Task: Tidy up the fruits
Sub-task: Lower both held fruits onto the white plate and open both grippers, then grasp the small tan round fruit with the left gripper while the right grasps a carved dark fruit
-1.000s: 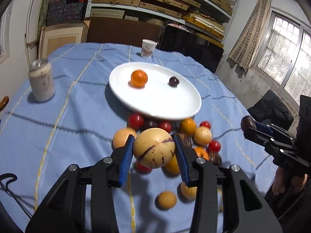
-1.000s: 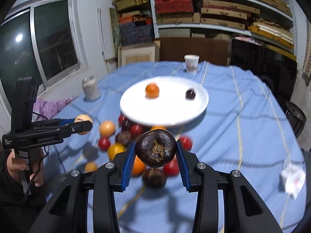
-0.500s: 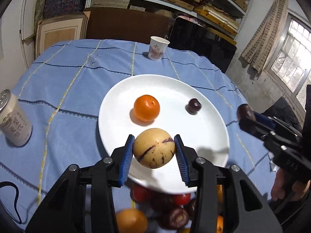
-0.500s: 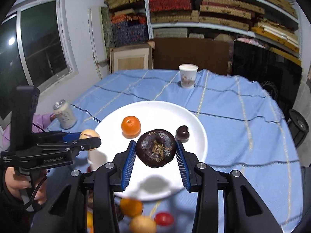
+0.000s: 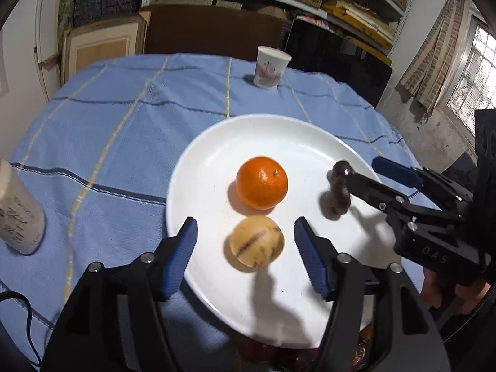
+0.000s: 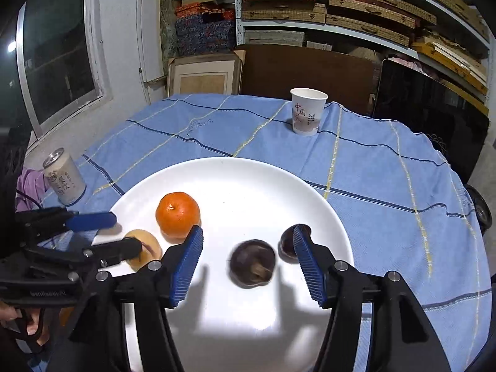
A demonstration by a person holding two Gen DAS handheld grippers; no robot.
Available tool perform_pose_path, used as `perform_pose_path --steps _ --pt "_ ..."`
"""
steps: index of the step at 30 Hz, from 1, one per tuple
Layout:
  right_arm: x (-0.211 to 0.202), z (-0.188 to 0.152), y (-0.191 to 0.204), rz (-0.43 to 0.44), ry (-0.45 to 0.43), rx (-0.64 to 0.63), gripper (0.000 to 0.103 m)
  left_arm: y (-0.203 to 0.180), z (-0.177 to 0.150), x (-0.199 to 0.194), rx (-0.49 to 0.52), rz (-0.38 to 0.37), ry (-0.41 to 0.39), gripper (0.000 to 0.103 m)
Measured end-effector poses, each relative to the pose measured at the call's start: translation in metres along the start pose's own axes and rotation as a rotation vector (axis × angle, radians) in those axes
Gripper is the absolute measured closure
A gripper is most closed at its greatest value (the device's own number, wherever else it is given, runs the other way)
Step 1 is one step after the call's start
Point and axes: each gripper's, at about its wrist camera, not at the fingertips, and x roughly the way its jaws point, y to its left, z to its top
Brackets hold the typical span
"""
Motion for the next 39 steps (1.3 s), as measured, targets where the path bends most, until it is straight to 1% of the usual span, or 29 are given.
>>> perform_pose_path --steps 2,3,6,7,11,13,15,18,20,24,27,29,30,34,36,37,38,39 --pt "-0.022 -0.006 -0.001 -0.006 -0.020 0.005 0.042 0.001 -0.003 -0.016 -0.006 -0.005 -0.025 0.038" --pt "-0.034 -0.011 -0.001 0.002 -0.027 0.009 0.042 0.001 -0.006 -0.024 -0.009 -0.012 -0.032 0.035" --pt "-0.065 -0.029 0.003 0.023 -0.036 0.005 0.042 -0.001 -0.026 -0.051 0.006 -0.033 -0.046 0.031" --pt "-0.078 -0.042 0.006 0.037 -0.036 -0.002 0.042 -0.004 -0.037 -0.061 0.025 -0.033 -0.048 0.031" --pt "-0.111 -0.092 0.019 0.071 -0.010 0.001 0.042 -0.016 -0.081 -0.092 0.102 -0.033 -0.059 0.029" --pt "-0.121 -0.115 0.025 0.086 0.000 0.013 0.042 -0.024 -0.106 -0.106 0.145 -0.033 -0.054 0.028" --pt "-0.132 -0.134 0.030 0.106 0.001 0.042 0.042 -0.027 -0.126 -0.115 0.158 -0.037 -0.044 0.028" --pt "-0.144 -0.153 0.031 0.129 -0.022 0.087 0.042 -0.028 -0.158 -0.126 0.162 -0.040 -0.022 0.028" --pt "-0.149 -0.166 0.032 0.147 -0.038 0.113 0.042 -0.029 -0.176 -0.129 0.179 -0.025 -0.013 0.028" --pt "-0.144 -0.179 0.031 0.134 -0.018 0.140 0.042 -0.038 -0.200 -0.126 0.229 0.007 0.012 0.030" --pt "-0.145 -0.181 0.025 0.151 -0.027 0.174 0.042 -0.042 -0.209 -0.127 0.243 0.010 0.015 0.037" --pt "-0.142 -0.184 0.018 0.162 -0.014 0.217 0.042 -0.046 -0.211 -0.126 0.257 0.020 0.017 0.041" --pt "-0.141 -0.186 0.016 0.158 -0.012 0.231 0.042 -0.047 -0.212 -0.124 0.264 0.029 0.022 0.048" --pt "-0.147 -0.188 0.027 0.142 -0.034 0.175 0.042 -0.051 -0.214 -0.114 0.270 0.032 0.040 0.055" --pt "-0.147 -0.188 0.029 0.146 -0.036 0.166 0.042 -0.054 -0.215 -0.111 0.276 0.017 0.048 0.068" --pt "-0.147 -0.187 0.027 0.149 -0.034 0.174 0.042 -0.056 -0.215 -0.111 0.282 0.016 0.046 0.068" --pt "-0.147 -0.187 0.026 0.152 -0.034 0.180 0.042 -0.057 -0.216 -0.111 0.289 0.013 0.042 0.070" --pt "-0.147 -0.188 0.025 0.154 -0.035 0.183 0.042 -0.058 -0.216 -0.111 0.293 0.006 0.043 0.076"
